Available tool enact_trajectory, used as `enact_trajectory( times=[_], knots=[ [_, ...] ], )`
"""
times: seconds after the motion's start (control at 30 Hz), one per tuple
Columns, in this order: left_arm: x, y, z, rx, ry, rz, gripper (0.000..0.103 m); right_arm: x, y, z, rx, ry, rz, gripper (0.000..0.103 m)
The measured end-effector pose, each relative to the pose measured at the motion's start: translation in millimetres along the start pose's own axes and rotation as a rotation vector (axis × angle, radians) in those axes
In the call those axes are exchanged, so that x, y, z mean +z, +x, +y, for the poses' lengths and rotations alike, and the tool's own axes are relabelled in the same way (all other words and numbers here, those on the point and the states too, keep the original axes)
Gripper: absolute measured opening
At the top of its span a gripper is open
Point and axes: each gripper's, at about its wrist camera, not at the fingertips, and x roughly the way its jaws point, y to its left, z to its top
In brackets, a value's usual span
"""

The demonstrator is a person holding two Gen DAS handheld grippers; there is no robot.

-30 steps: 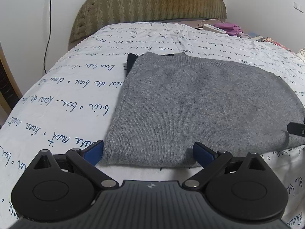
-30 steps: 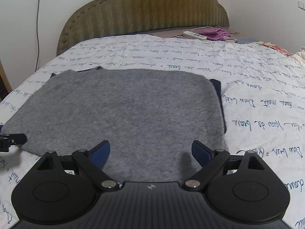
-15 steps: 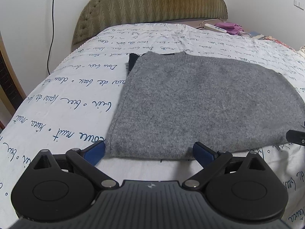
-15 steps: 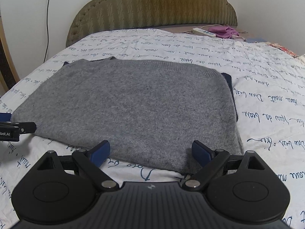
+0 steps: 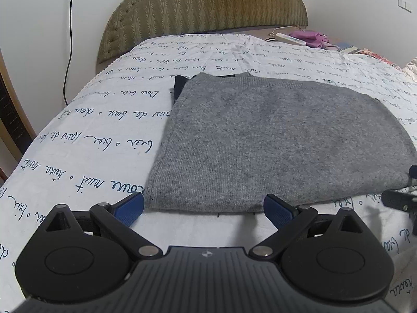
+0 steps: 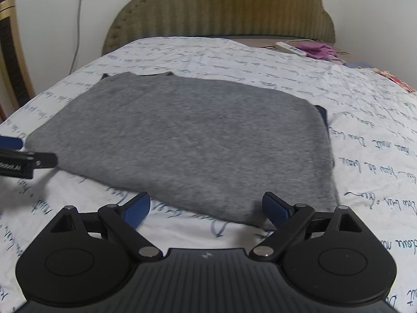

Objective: Fold small clothes

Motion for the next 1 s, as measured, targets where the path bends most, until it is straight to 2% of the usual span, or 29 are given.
enact_trajectory(
  times=[0.1,1.0],
  knots=[
    [0.4,-1.5,-2.0,0.013,0.012,-0.007,0.099,-1.5,-2.6,8.1,0.02,-0.015,-0.004,0.099],
    [8.3,-8.4,2.6,0.052,0.019,-0.016,0.103,0.2,-11.7,47.4,0.103,-0.112,-0.048,0.099]
  ],
)
